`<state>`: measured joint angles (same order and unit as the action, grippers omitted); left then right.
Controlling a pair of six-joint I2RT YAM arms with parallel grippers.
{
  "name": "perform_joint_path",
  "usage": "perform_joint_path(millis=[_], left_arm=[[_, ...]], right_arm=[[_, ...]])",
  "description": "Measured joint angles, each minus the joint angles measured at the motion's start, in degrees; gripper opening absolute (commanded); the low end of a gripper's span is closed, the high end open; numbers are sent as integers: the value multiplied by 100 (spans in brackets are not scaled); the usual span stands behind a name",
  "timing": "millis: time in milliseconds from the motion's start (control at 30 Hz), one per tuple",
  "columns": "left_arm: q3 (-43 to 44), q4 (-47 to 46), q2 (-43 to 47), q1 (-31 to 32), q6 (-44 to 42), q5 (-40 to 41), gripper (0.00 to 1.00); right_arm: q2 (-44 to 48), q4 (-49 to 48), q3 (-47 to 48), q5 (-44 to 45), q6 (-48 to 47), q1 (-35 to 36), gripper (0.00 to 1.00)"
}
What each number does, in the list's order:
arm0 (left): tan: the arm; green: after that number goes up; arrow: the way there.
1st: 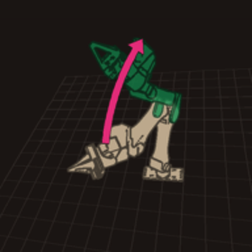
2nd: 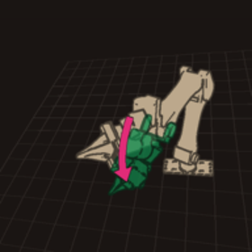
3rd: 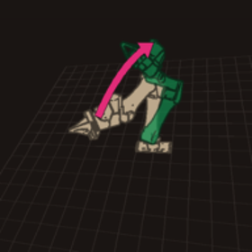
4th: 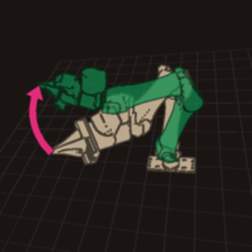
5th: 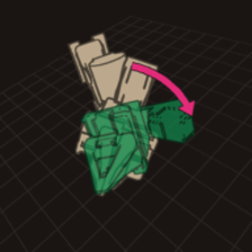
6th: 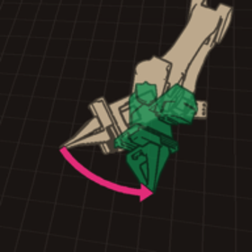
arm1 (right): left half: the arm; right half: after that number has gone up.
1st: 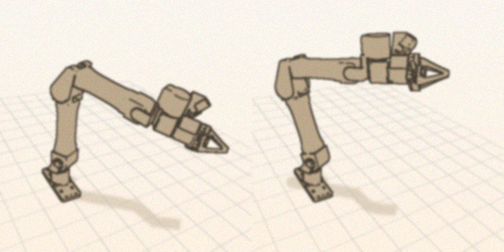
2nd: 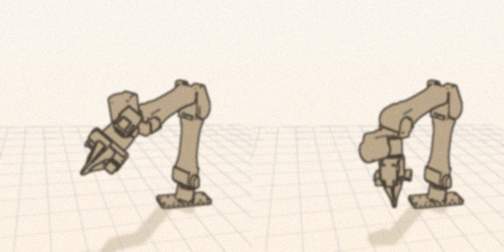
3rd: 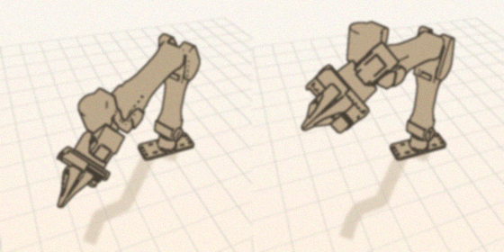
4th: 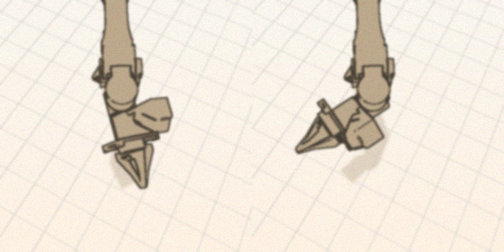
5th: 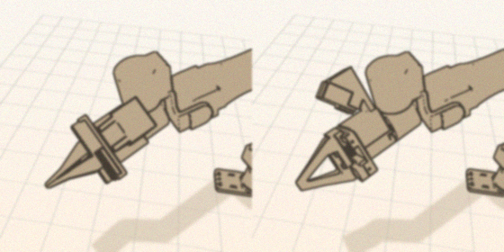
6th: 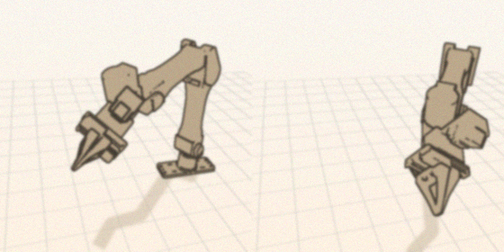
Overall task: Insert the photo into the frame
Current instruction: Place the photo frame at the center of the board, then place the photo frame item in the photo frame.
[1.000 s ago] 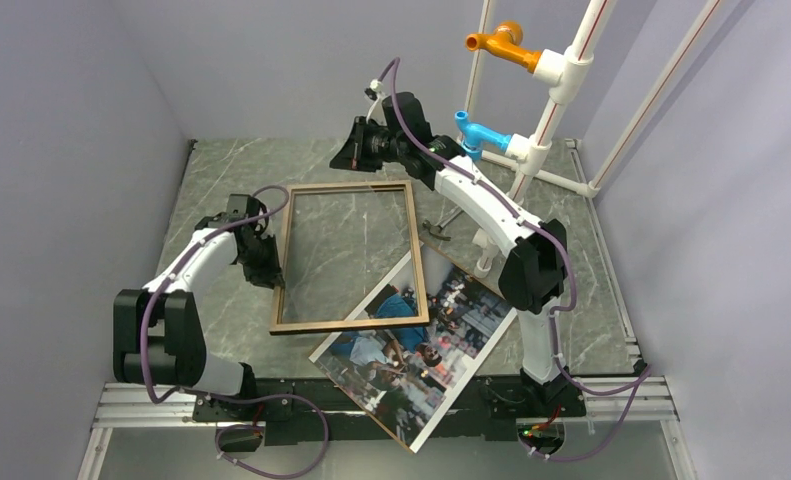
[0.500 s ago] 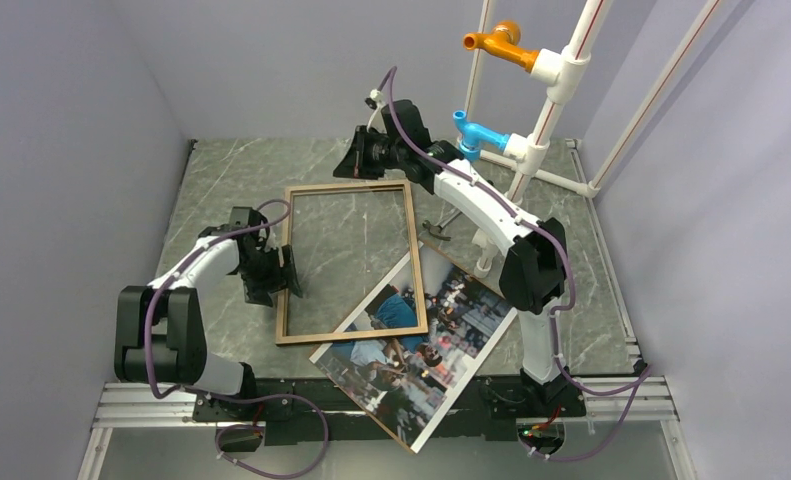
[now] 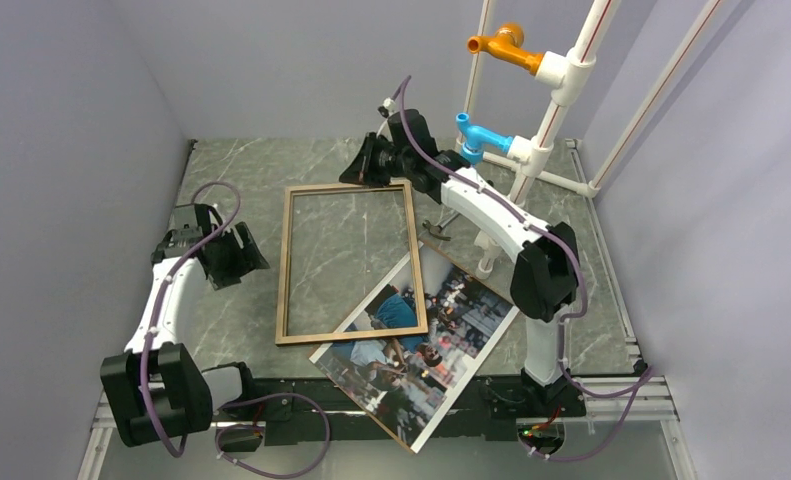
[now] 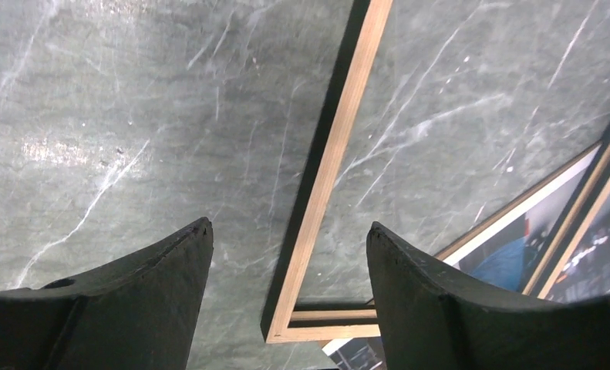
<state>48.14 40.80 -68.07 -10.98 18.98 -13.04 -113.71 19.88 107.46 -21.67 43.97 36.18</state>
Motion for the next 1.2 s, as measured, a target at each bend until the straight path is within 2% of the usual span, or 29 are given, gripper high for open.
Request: perform_joint_path(millis=[133, 267, 600, 833, 1200], left_arm=[[0, -109, 83, -74, 20, -98, 69], [0, -111, -35, -90, 20, -195, 68], [0, -114, -81, -94, 20, -214, 65], [0, -114, -81, -94, 20, -210, 62], [0, -107, -192, -94, 20, -103, 59]], right_arm=[[446, -417, -748, 238, 494, 22, 0], [879, -894, -1327, 450, 997, 22, 0], [1174, -1801, -1880, 809, 1794, 94, 0], [1598, -2055, -2586, 1276, 2177, 151, 0], [1707, -2076, -2811, 1762, 2271, 238, 0]])
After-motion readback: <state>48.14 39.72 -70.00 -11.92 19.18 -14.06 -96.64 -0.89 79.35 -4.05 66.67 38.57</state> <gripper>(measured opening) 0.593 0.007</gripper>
